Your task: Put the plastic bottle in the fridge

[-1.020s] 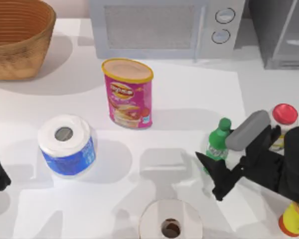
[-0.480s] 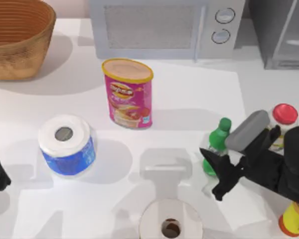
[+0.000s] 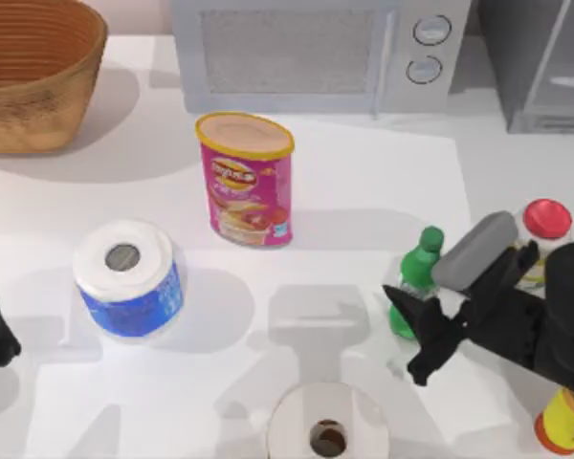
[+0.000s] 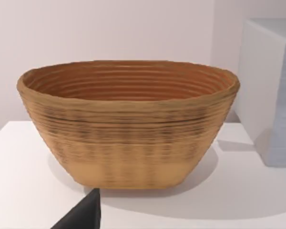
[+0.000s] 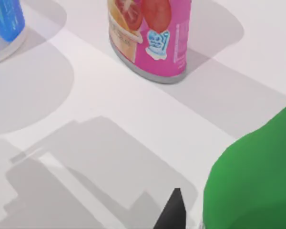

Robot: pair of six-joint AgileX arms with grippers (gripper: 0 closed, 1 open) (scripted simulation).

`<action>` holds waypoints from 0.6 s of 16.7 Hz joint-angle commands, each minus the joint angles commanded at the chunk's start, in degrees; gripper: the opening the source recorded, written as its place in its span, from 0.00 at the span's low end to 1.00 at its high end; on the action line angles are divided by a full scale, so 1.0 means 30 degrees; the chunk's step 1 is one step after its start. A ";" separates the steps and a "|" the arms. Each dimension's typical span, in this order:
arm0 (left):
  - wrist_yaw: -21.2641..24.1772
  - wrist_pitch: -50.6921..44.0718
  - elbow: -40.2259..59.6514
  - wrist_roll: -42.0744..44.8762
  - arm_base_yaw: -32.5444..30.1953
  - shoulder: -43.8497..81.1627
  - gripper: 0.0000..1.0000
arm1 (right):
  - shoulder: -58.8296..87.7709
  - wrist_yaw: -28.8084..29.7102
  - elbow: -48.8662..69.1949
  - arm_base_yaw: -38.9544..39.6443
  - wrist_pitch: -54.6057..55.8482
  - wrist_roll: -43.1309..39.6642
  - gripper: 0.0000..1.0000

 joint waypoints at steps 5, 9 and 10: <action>0.0000 0.0000 0.0000 0.0000 0.0000 0.0000 1.00 | -0.1872 -0.1982 -0.0522 -0.0205 -0.1036 -0.0180 0.01; 0.0000 0.0000 0.0000 0.0000 0.0000 0.0000 1.00 | -0.5029 -0.4706 -0.0467 -0.2602 -0.3910 -0.1297 0.01; 0.0000 0.0000 0.0000 0.0000 0.0000 0.0000 1.00 | -0.5868 -0.5326 -0.0363 -0.3591 -0.4909 -0.1719 0.01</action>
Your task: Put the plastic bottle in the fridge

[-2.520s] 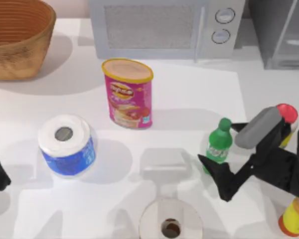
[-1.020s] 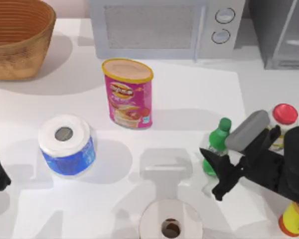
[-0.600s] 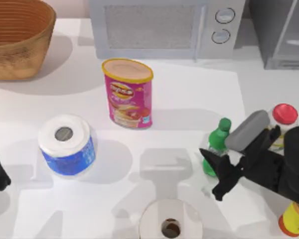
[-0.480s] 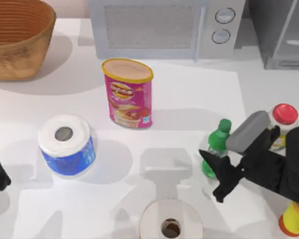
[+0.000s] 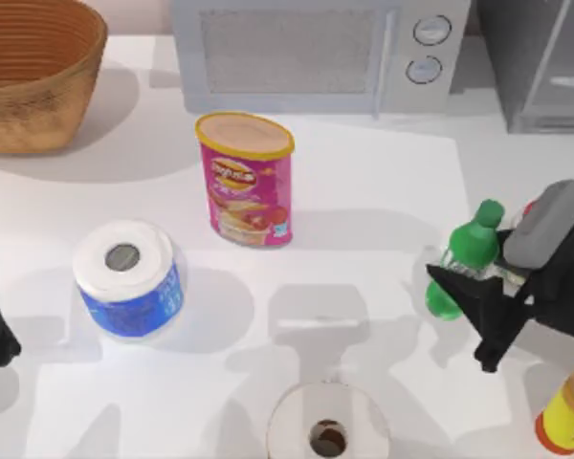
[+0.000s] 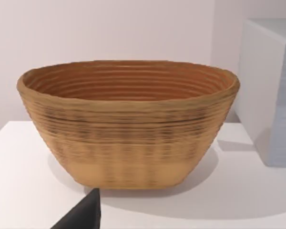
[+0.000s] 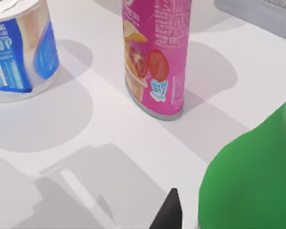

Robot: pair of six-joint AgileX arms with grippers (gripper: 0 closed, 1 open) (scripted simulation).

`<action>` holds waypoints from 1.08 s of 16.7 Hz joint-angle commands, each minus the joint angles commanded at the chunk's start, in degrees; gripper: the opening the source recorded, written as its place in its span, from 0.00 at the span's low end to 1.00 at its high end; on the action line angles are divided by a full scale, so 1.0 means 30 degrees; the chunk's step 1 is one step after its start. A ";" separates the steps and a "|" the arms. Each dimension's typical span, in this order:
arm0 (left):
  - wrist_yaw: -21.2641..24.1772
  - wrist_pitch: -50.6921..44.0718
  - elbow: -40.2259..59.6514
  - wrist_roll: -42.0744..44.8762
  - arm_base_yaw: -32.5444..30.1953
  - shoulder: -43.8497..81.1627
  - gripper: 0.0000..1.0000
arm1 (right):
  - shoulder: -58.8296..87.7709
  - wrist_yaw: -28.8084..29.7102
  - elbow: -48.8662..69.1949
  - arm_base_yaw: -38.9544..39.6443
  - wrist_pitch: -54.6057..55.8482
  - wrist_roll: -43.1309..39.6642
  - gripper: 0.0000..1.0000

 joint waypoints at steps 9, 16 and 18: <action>0.0000 0.0000 0.0000 0.0000 0.0000 0.0000 1.00 | -0.2340 -0.2426 0.0191 -0.4921 -0.4955 -0.2543 0.01; 0.0000 0.0000 0.0000 0.0000 0.0000 0.0000 1.00 | -0.4206 -0.1029 -0.0400 -0.4725 -0.5887 -0.2413 0.01; 0.0000 0.0000 0.0000 0.0000 0.0000 0.0000 1.00 | -0.6054 0.0038 -0.1085 -0.4847 -0.6782 -0.1912 0.01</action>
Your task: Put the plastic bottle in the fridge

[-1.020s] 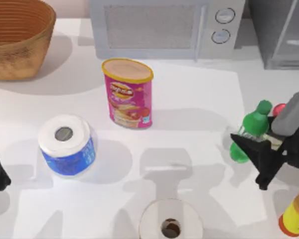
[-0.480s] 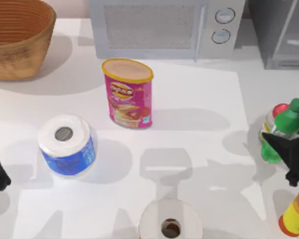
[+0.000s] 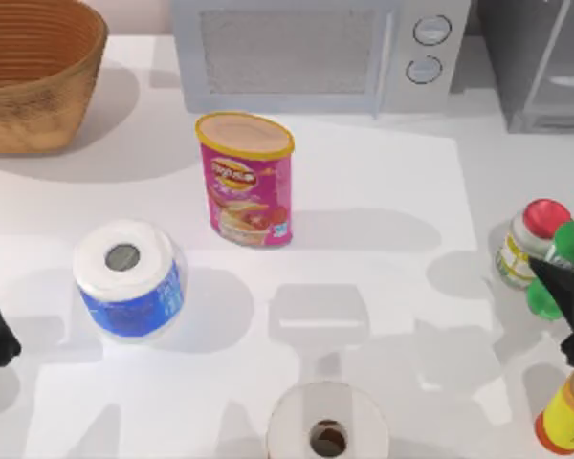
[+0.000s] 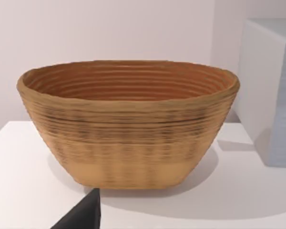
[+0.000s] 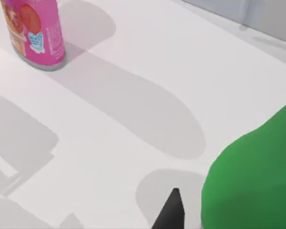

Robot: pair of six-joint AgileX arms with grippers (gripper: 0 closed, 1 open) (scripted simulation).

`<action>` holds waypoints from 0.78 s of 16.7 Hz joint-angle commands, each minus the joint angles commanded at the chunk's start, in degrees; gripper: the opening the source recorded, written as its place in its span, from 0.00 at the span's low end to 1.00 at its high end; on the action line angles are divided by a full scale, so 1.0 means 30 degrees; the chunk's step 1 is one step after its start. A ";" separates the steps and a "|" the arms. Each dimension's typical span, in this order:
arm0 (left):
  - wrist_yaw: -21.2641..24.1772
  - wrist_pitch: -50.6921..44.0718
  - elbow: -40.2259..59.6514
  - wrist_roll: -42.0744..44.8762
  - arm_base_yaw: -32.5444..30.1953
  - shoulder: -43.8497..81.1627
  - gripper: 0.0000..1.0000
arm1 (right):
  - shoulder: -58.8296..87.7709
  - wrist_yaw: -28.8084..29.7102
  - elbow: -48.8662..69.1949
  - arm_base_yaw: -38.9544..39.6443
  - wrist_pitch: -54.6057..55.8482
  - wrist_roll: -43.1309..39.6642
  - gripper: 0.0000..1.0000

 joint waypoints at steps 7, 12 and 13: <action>0.0000 0.0000 0.0000 0.0000 0.0000 0.0000 1.00 | -0.8754 0.3831 -0.2438 -0.0539 -0.3467 0.2387 0.01; 0.0000 0.0000 0.0000 0.0000 0.0000 0.0000 1.00 | -1.7185 0.7196 -0.3853 -0.0811 -0.5817 0.4224 0.01; 0.0000 0.0000 0.0000 0.0000 0.0000 0.0000 1.00 | -1.8372 0.7885 -0.4151 -0.0879 -0.6262 0.4606 0.01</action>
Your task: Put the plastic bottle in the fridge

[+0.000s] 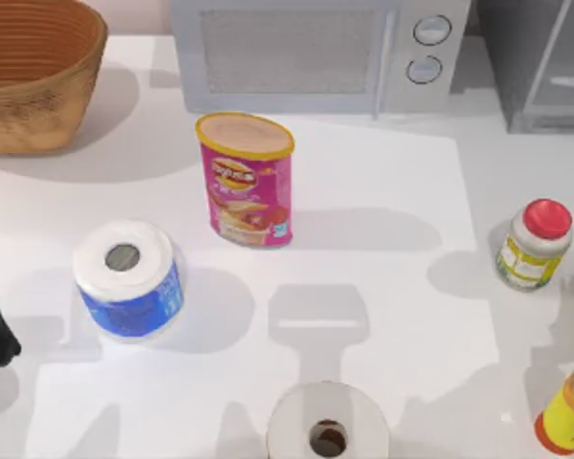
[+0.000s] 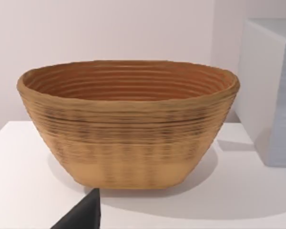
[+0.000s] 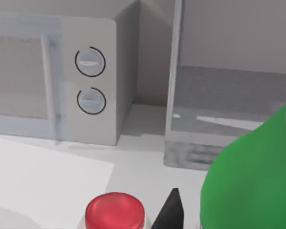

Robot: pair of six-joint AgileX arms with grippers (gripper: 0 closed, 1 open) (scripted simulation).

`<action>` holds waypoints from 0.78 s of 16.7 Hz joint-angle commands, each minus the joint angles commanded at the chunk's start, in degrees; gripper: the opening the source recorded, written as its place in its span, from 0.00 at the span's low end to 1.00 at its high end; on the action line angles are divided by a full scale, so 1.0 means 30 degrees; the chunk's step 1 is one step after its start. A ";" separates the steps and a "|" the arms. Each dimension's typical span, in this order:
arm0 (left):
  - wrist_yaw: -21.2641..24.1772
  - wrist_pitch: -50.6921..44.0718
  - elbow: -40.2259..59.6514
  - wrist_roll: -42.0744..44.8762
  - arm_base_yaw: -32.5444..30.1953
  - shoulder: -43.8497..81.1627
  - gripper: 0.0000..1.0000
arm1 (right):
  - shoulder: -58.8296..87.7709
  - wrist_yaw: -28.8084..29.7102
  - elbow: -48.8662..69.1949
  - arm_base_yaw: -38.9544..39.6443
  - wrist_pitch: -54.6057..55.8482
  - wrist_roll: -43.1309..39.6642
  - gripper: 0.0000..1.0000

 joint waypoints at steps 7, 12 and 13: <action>0.0000 0.0000 0.0000 0.0000 0.0000 0.0000 1.00 | -0.3043 0.2116 -0.0698 -0.0132 -0.1246 0.0811 0.01; 0.0000 0.0000 0.0000 0.0000 0.0000 0.0000 1.00 | -0.2376 0.1897 -0.0143 -0.0242 -0.0648 0.0853 0.01; 0.0000 0.0000 0.0000 0.0000 0.0000 0.0000 1.00 | -0.1776 0.1735 0.0382 -0.0397 -0.0065 0.0877 0.01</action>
